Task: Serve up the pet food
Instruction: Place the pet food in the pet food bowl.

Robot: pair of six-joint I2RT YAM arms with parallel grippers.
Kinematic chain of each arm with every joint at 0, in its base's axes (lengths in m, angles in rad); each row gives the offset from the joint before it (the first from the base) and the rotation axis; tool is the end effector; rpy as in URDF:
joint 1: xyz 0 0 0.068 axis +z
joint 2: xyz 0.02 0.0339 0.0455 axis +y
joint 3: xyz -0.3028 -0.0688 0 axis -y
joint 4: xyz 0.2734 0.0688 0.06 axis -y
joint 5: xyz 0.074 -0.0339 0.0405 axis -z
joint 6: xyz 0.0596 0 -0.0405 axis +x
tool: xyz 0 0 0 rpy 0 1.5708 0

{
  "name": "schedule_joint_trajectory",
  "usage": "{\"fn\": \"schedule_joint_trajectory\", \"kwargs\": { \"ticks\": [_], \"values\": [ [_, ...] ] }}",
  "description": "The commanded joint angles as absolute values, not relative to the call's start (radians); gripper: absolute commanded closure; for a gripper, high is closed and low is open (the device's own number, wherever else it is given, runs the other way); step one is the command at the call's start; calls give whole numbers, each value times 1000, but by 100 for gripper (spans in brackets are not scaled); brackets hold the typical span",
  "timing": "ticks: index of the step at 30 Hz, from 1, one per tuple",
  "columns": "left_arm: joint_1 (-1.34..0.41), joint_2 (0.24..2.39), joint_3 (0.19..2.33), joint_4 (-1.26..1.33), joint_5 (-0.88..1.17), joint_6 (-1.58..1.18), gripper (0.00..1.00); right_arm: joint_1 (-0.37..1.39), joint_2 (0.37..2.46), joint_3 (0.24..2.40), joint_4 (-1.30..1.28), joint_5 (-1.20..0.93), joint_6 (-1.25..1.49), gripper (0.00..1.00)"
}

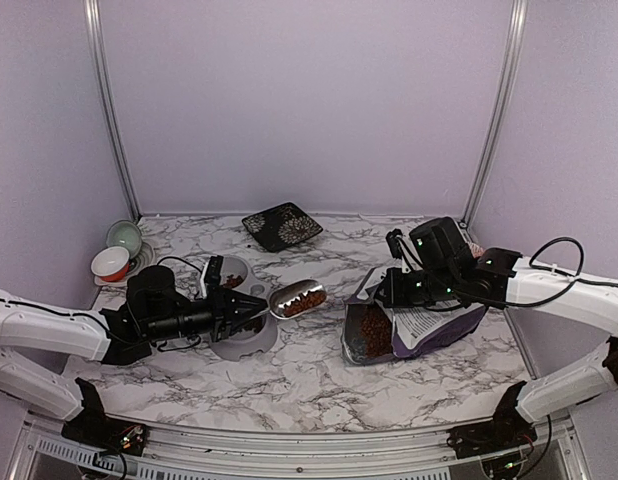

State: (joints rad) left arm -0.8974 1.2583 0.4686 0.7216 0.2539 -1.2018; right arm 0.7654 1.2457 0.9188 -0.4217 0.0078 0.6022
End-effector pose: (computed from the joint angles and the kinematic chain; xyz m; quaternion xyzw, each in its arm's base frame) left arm 0.1713 -0.2387 0.2408 -0.0245 0.7296 -0.6333 0.2569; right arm 0.2162 0.2071 0.2785 -0.0732 0.9138 0.2497 0.3120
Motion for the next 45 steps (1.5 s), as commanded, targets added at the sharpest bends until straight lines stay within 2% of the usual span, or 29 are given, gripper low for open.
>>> {"fn": "schedule_joint_trajectory", "kwargs": {
  "ticks": [1, 14, 45],
  "values": [
    [-867, 1192, 429, 770, 255, -1197, 100, 754, 1242, 976, -397, 8, 618, 100],
    [-789, 1055, 322, 736, 261, -1207, 100, 753, 1249, 979, -397, 3, 618, 100],
    [-623, 712, 170, 445, 252, -1174, 100, 755, 1274, 986, -390, -14, 620, 100]
  ]
}}
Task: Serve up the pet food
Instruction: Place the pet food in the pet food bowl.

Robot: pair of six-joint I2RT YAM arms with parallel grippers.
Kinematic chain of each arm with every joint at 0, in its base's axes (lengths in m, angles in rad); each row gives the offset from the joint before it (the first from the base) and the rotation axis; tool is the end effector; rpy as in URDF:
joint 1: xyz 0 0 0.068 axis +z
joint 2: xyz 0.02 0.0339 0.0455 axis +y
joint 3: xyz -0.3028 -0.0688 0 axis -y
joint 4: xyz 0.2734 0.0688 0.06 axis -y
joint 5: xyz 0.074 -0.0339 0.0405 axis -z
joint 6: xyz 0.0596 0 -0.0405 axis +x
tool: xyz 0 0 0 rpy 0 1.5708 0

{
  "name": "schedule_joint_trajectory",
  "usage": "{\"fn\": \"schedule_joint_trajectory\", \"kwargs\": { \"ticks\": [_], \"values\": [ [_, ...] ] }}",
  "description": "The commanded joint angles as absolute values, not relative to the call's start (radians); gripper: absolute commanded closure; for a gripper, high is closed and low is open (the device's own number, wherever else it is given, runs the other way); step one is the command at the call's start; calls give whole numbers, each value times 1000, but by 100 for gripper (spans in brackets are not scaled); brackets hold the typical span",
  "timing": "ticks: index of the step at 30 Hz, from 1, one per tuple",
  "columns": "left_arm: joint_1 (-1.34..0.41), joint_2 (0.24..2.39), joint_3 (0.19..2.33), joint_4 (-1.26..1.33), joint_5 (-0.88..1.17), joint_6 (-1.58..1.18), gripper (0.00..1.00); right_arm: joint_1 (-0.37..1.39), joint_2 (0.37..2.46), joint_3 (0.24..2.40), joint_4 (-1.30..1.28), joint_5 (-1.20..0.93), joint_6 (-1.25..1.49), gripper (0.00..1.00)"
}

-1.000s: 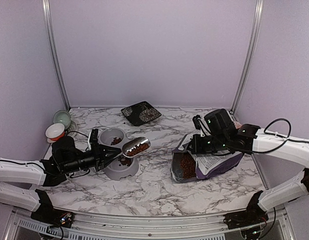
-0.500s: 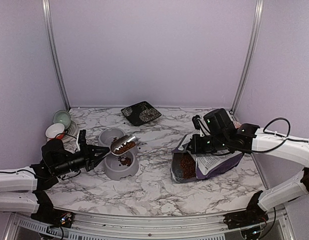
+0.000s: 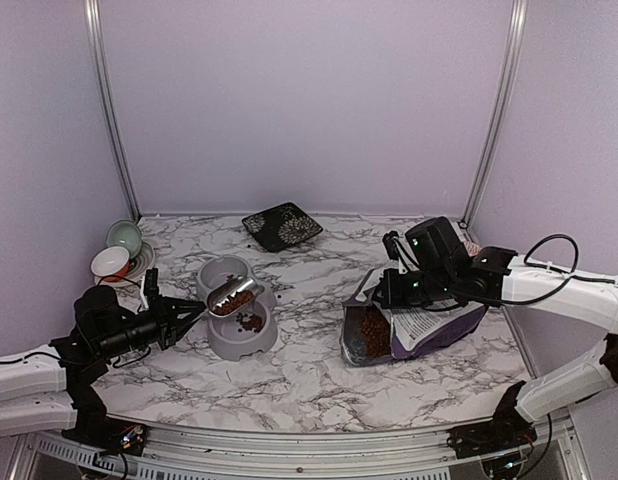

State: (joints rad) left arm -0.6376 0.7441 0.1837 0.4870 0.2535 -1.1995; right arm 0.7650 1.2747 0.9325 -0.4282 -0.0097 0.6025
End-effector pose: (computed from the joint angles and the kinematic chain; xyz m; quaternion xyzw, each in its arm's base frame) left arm 0.1454 -0.1263 0.2144 -0.1188 0.7221 -0.5928 0.3362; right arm 0.2198 0.2118 0.2749 -0.0766 0.9178 0.2496 0.2992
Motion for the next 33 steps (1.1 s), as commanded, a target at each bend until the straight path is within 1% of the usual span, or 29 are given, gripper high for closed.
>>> {"fn": "schedule_joint_trajectory", "kwargs": {
  "ticks": [1, 21, 27, 33],
  "values": [
    [-622, 706, 170, 436, 250, -1169, 100, 755, 1274, 983, -390, -15, 620, 100],
    [-604, 635, 191, 255, 215, -1091, 100, 755, 1276, 982, -388, -19, 623, 100],
    [-604, 621, 231, 153, 178, -1039, 100, 755, 1272, 976, -390, -15, 624, 100],
    [-604, 619, 235, 141, 172, -1034, 100, 755, 1275, 977, -387, -17, 626, 100]
  ]
}}
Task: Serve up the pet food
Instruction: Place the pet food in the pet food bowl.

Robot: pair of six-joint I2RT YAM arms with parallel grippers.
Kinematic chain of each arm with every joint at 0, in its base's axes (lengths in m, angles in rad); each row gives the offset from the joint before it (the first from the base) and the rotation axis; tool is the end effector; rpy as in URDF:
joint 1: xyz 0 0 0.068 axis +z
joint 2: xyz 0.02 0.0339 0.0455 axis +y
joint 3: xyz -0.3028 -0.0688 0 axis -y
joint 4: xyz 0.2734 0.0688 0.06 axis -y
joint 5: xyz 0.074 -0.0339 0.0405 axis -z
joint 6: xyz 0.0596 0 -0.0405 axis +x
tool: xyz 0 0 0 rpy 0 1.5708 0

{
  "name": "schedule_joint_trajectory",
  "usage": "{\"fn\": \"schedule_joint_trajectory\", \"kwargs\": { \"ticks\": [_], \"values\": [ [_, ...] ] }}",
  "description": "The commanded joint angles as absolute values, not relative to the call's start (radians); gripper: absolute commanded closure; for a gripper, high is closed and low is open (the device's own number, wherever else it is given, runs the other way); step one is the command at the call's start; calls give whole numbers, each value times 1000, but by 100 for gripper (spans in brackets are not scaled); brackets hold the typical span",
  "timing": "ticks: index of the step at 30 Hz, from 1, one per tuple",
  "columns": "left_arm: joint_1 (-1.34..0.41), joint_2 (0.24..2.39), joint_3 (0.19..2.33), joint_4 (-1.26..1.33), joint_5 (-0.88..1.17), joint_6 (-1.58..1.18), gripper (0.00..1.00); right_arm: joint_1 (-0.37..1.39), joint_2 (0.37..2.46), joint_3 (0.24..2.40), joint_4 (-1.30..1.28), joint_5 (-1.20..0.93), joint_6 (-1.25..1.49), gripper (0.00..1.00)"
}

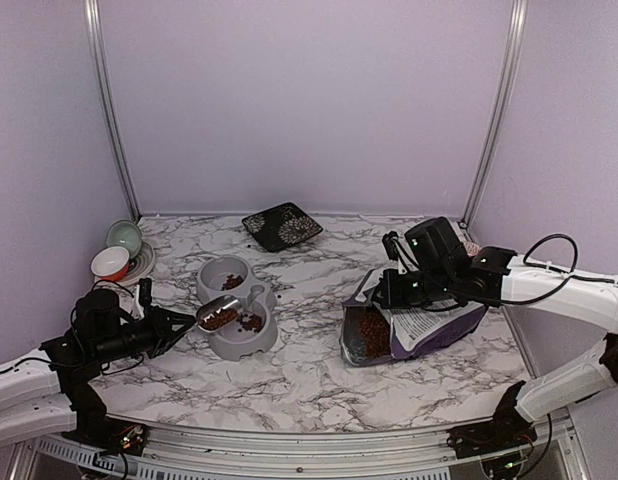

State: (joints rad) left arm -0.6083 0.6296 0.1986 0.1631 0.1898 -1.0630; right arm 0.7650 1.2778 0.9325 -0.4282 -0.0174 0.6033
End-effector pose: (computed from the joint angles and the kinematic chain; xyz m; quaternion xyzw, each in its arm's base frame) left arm 0.1384 -0.1101 0.1970 -0.1225 0.7842 -0.4983 0.3489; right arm 0.2198 0.2125 0.2740 -0.0778 0.9183 0.2515 0.2957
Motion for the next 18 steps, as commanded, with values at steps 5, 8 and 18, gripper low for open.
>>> {"fn": "schedule_joint_trajectory", "kwargs": {
  "ticks": [5, 8, 18],
  "values": [
    [-603, 626, 241, 131, 165, -1021, 100, 755, 1271, 977, -389, -17, 626, 100],
    [-604, 629, 246, 130, 159, -1010, 100, 755, 1265, 973, -393, -13, 626, 100],
    [-606, 679, 333, 14, 132, -928, 100, 755, 1265, 965, -384, -14, 632, 100]
  ]
}}
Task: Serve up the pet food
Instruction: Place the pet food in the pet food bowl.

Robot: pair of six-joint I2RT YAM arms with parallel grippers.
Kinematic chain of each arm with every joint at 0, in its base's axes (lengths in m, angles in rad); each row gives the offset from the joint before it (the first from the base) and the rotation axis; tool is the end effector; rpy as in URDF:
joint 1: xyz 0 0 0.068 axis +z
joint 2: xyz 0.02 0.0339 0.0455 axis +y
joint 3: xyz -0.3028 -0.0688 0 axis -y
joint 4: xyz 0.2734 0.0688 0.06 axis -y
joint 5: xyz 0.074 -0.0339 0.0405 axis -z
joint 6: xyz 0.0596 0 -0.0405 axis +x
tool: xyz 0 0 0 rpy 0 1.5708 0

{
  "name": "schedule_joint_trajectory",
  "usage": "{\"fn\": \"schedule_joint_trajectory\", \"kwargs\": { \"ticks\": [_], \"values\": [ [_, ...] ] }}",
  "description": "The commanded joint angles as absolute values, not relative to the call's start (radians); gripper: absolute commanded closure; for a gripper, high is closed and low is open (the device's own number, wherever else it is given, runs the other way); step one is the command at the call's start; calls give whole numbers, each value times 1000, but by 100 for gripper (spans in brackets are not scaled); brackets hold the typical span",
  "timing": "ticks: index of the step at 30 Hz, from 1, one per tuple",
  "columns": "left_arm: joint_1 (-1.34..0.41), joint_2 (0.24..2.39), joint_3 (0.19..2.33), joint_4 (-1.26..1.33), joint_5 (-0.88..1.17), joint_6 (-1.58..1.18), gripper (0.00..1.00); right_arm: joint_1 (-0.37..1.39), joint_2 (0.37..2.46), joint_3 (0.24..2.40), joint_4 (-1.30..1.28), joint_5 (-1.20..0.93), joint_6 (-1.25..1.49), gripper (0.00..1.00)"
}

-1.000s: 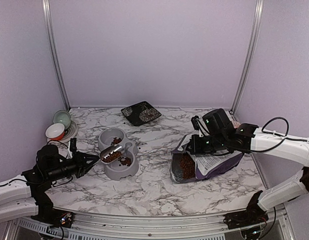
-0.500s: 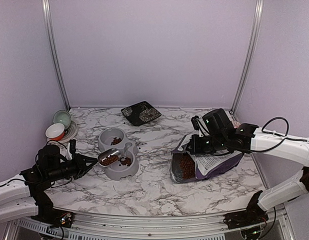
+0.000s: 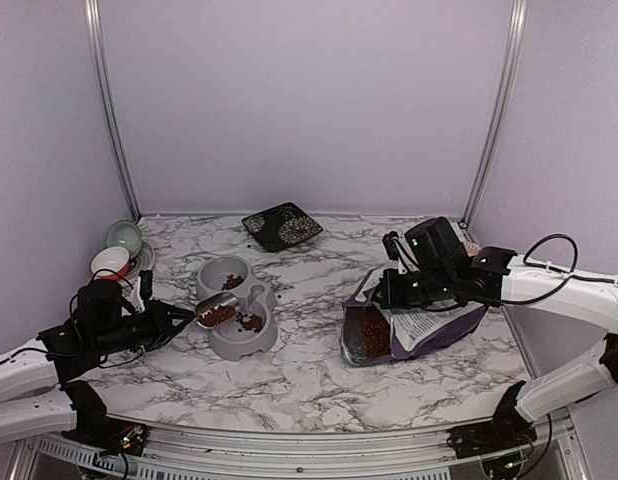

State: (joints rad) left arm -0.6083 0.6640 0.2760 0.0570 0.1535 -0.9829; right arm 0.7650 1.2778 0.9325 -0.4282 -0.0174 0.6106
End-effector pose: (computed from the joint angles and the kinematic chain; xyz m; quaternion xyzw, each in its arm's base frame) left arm 0.1450 -0.1121 0.2090 -0.1073 0.8056 -0.4574 0.3608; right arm 0.2198 0.2125 0.2740 -0.0744 0.9185 0.2526 0.2948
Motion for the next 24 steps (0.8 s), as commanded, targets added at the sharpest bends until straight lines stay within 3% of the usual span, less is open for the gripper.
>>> {"fn": "schedule_joint_trajectory", "kwargs": {
  "ticks": [1, 24],
  "values": [
    [-606, 684, 337, 7, 130, -922, 100, 755, 1267, 966, -384, -15, 632, 100],
    [-631, 762, 409, -91, 71, -833, 100, 755, 1297, 970, -372, -16, 626, 100]
  ]
}}
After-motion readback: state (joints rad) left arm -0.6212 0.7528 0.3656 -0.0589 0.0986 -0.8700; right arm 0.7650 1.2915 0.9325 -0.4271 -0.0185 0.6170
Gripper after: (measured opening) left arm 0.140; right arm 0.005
